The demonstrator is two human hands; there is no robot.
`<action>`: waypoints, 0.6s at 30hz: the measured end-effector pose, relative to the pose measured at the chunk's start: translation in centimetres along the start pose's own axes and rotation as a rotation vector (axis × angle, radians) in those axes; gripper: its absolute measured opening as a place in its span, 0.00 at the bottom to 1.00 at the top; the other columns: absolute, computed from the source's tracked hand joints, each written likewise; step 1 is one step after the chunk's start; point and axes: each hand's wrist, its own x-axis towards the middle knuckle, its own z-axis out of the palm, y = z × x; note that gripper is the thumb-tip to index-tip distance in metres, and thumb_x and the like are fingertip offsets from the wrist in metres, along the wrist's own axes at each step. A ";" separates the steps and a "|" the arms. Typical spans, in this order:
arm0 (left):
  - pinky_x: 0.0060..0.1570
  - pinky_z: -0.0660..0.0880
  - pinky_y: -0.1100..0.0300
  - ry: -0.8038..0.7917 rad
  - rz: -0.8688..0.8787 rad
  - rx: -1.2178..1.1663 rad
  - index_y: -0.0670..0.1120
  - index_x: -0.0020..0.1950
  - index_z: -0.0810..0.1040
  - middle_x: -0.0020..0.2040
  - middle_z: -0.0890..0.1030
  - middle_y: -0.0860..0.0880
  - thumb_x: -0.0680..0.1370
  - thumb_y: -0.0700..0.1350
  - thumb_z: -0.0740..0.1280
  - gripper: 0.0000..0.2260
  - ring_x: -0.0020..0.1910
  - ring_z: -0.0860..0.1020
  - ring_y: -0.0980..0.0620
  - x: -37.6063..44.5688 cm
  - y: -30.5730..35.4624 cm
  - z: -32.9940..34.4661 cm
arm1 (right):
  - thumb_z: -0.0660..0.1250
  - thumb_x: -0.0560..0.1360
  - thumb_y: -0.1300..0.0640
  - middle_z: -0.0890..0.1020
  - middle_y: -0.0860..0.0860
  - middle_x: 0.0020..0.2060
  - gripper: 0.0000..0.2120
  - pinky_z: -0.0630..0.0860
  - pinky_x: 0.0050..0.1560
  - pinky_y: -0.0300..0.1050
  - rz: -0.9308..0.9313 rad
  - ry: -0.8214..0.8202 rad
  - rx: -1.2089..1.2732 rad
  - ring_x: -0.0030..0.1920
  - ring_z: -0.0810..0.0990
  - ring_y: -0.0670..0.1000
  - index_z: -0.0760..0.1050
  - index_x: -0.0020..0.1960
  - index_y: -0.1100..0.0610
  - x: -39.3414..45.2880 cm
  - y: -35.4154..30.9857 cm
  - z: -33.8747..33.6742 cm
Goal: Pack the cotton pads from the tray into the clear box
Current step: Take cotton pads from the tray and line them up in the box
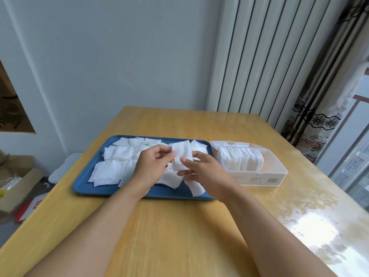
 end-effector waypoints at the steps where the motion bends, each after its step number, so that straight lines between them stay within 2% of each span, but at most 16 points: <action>1: 0.47 0.79 0.58 0.009 -0.007 -0.006 0.46 0.48 0.83 0.43 0.86 0.49 0.78 0.42 0.73 0.01 0.44 0.83 0.55 0.0 0.1 -0.1 | 0.70 0.80 0.56 0.86 0.56 0.49 0.11 0.82 0.50 0.45 -0.014 -0.002 0.000 0.47 0.86 0.55 0.78 0.59 0.60 0.0 0.0 0.0; 5: 0.47 0.79 0.56 -0.003 -0.039 -0.033 0.45 0.49 0.83 0.43 0.86 0.47 0.79 0.42 0.73 0.02 0.43 0.83 0.53 -0.1 0.1 -0.2 | 0.72 0.78 0.55 0.86 0.53 0.44 0.05 0.83 0.48 0.45 -0.059 0.080 -0.032 0.42 0.86 0.51 0.79 0.53 0.53 0.0 0.1 0.1; 8: 0.48 0.80 0.56 -0.035 -0.050 -0.015 0.47 0.48 0.83 0.41 0.86 0.49 0.77 0.42 0.74 0.01 0.41 0.83 0.54 -0.2 0.2 -0.1 | 0.74 0.77 0.50 0.86 0.51 0.45 0.16 0.80 0.41 0.40 -0.087 0.207 -0.075 0.40 0.84 0.48 0.77 0.61 0.53 0.3 0.4 0.0; 10: 0.47 0.80 0.57 -0.065 -0.055 -0.015 0.47 0.48 0.84 0.40 0.86 0.52 0.77 0.42 0.75 0.02 0.40 0.83 0.55 -0.2 0.2 -0.1 | 0.74 0.77 0.50 0.86 0.51 0.45 0.17 0.79 0.39 0.39 -0.129 0.234 -0.106 0.41 0.83 0.47 0.77 0.63 0.53 0.4 0.5 -0.2; 12: 0.46 0.79 0.58 -0.082 -0.066 -0.028 0.47 0.48 0.85 0.39 0.85 0.53 0.76 0.42 0.75 0.02 0.39 0.82 0.56 -0.3 0.3 0.0 | 0.73 0.78 0.51 0.86 0.49 0.42 0.13 0.78 0.37 0.41 -0.173 0.236 -0.125 0.40 0.81 0.48 0.79 0.60 0.53 0.5 0.6 -0.3; 15: 0.49 0.80 0.55 -0.083 -0.088 -0.079 0.46 0.45 0.86 0.42 0.86 0.49 0.76 0.43 0.76 0.01 0.43 0.82 0.53 -0.3 0.4 0.0 | 0.71 0.79 0.51 0.84 0.45 0.37 0.06 0.77 0.34 0.42 -0.226 0.263 -0.125 0.37 0.78 0.47 0.82 0.53 0.53 0.5 0.7 -0.4; 18: 0.52 0.81 0.51 -0.093 -0.122 -0.160 0.44 0.45 0.85 0.44 0.86 0.46 0.77 0.43 0.74 0.03 0.46 0.82 0.48 -0.3 0.5 0.0 | 0.71 0.79 0.51 0.86 0.49 0.43 0.05 0.79 0.33 0.43 -0.241 0.300 -0.079 0.42 0.81 0.49 0.82 0.48 0.52 0.6 0.8 -0.5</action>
